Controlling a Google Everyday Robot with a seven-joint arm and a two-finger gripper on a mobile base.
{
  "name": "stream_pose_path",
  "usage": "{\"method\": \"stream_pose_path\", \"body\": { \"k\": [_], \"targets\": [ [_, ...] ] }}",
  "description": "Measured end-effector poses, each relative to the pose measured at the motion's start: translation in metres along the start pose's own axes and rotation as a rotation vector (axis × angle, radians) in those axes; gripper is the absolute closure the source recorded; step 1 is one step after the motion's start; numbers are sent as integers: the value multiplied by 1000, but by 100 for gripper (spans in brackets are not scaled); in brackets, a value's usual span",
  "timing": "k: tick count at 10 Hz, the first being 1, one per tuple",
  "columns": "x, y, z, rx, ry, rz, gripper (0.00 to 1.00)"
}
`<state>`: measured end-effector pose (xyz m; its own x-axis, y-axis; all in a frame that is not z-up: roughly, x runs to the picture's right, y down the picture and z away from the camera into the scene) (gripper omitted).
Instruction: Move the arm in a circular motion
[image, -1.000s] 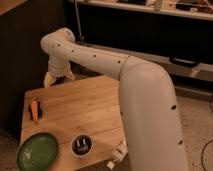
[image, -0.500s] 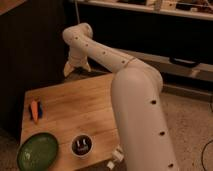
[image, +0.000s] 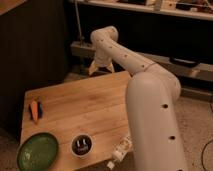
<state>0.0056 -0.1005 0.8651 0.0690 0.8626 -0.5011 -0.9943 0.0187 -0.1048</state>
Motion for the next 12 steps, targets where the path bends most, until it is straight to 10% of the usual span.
{"method": "stream_pose_path", "body": {
  "k": [4, 8, 12],
  "targets": [
    [51, -97, -3, 70, 10, 157, 20],
    [129, -164, -23, 64, -30, 286, 20],
    [229, -156, -54, -12, -99, 280, 20]
  ]
}}
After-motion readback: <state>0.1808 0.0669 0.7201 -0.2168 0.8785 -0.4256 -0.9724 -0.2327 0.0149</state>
